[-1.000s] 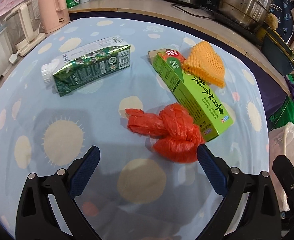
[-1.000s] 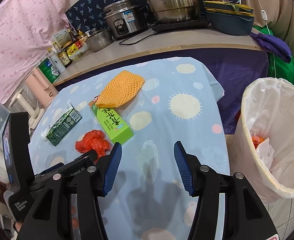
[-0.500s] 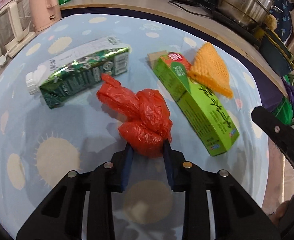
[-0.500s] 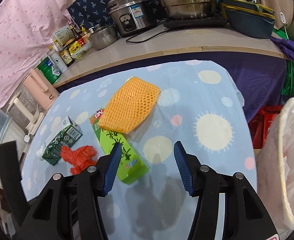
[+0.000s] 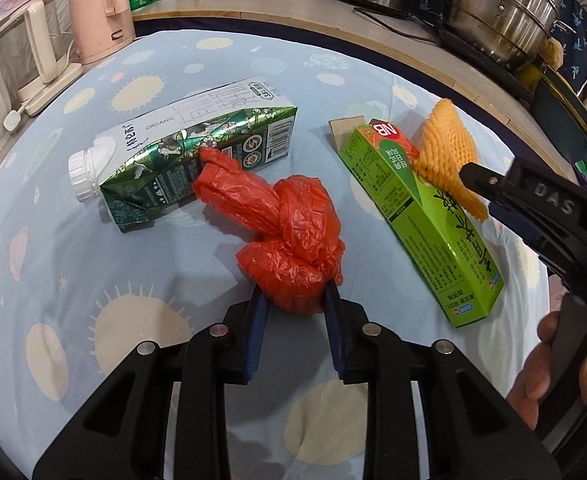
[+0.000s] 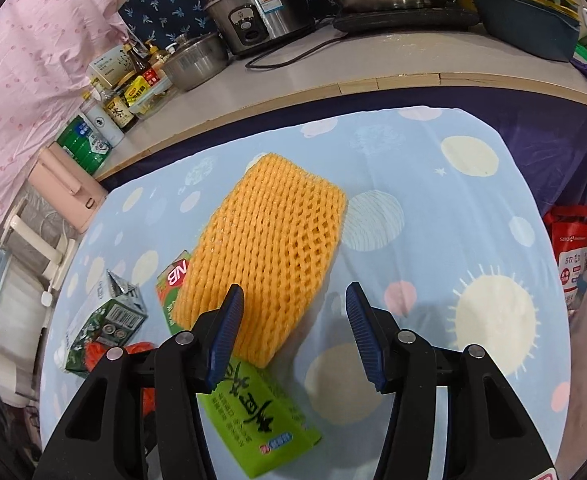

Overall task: Collect trash
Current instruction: 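Grasp the red plastic bag with the left tool while the right reaches the orange foam net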

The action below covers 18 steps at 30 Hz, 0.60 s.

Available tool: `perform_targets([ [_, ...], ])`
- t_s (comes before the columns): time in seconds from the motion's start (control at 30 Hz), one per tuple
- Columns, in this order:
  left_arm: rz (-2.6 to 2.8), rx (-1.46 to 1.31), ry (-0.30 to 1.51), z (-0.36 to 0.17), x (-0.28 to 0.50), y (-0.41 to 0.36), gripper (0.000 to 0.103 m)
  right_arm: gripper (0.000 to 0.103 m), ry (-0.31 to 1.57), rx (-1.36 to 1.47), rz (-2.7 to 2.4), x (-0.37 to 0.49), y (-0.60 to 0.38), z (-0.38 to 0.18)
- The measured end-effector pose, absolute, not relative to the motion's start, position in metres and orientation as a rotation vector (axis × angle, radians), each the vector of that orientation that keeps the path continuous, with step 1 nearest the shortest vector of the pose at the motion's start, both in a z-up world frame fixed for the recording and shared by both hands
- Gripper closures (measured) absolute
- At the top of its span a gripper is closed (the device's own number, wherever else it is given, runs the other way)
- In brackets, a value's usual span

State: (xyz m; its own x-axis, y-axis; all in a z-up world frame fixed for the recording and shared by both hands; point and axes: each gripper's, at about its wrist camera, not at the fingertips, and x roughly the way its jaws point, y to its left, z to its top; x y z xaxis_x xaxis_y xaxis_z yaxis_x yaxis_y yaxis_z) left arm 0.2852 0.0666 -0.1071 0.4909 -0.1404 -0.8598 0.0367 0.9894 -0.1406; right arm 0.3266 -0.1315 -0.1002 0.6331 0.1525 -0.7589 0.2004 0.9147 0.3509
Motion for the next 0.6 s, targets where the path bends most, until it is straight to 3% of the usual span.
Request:
perform_targets([
  [0.2,-0.112,-0.105,1.046,-0.108,0.286,0.067,0.076,0.081,0.921,0.445,-0.012,0.336,-0.129,-0.113],
  [0.4,-0.111,-0.106,1.045,-0.108,0.286,0.066,0.076,0.099,0.914,0.445,-0.009,0.334,-0.13,-0.114],
  [0.6,-0.113,-0.13,1.064,-0.104,0.284,0.069,0.077,0.102,0.848,0.44,0.003,0.314,-0.132,-0.089],
])
